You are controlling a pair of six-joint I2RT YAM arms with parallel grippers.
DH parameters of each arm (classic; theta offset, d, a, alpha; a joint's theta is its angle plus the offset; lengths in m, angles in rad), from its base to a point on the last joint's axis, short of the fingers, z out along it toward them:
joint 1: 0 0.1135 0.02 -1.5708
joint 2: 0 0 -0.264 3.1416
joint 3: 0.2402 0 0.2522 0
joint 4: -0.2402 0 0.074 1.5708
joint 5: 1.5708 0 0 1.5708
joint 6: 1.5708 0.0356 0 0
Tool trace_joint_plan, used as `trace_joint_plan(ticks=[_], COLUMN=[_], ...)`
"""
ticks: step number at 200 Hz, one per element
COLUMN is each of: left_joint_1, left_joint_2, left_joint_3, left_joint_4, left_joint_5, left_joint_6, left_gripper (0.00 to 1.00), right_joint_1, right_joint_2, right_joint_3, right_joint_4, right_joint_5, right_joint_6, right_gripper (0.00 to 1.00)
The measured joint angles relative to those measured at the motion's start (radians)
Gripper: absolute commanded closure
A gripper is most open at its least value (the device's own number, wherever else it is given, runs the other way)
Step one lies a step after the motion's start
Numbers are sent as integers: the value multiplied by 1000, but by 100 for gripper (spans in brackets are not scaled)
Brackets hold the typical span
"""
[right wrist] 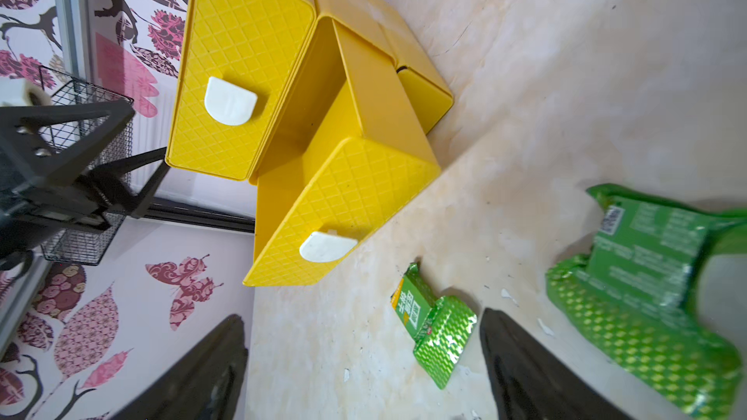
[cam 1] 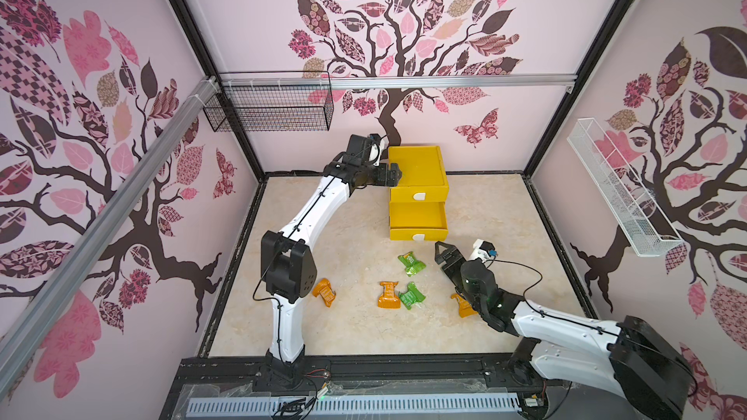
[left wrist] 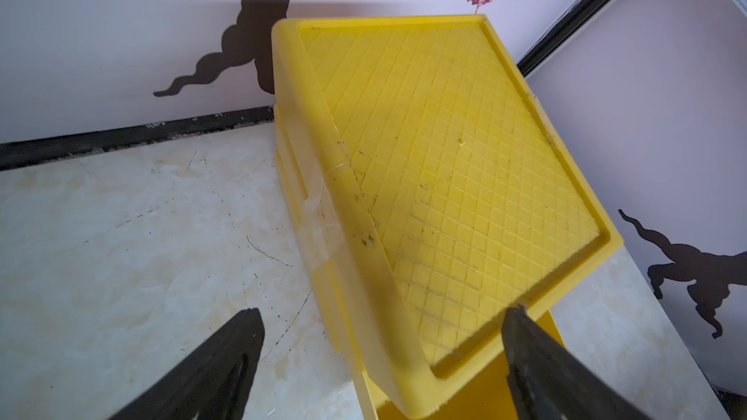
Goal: Place the cookies into the drawer by color
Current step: Open the drawer in the storage box, then pick up the cookie at the center of the board.
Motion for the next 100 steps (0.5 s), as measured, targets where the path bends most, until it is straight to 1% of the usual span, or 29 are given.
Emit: trace_joint_plan(ticks=[56,79,100], left_joint_1=[5,24,55], left_joint_2=[-218,-293,-382], left_joint_3=[-192,-267,-367], left_joint_4=[34,44,67], left_joint_5=[-32,-42,-47], left_joint_6=[61,79,90], left_gripper=[3,3,3], right_joint_1=[0,0,0], right_joint_2=[-166,-205,-239], right_joint_3=[-1,0,0], right_joint_4=[-230,-310,-380], right_joint_5=[42,53,62], right_joint_6=[-118,-169,-207], right_gripper=[1,1,1])
